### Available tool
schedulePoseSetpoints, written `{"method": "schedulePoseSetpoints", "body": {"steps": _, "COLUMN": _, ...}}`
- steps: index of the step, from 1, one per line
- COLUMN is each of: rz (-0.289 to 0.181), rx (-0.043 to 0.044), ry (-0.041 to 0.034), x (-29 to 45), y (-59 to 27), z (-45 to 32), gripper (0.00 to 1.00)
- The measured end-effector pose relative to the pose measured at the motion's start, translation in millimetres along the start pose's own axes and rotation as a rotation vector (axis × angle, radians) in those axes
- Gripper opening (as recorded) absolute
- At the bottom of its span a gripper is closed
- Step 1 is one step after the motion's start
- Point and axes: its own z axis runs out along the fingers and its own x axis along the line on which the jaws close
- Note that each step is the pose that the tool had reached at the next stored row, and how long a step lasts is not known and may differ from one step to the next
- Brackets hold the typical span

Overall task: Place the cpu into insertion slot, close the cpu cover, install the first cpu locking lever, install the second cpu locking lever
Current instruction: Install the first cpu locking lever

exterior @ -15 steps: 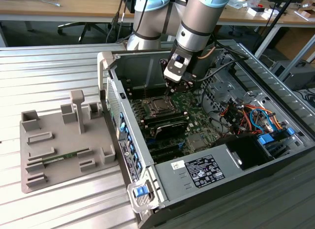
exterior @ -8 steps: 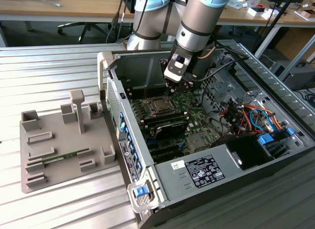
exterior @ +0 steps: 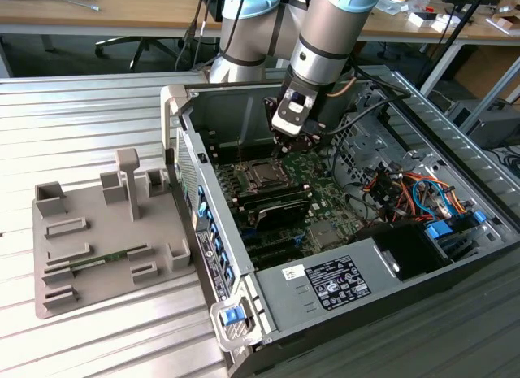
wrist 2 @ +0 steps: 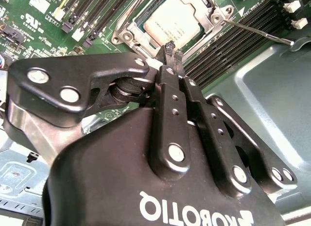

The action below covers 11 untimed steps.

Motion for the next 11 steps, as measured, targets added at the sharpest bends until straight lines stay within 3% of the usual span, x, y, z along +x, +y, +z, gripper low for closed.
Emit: {"method": "schedulePoseSetpoints", "body": {"steps": 11, "rz": -0.019, "rx": 0.0005, "ry": -0.0005, "x": 0.0, "y": 0.0, "z": 0.0, "gripper": 0.1}}
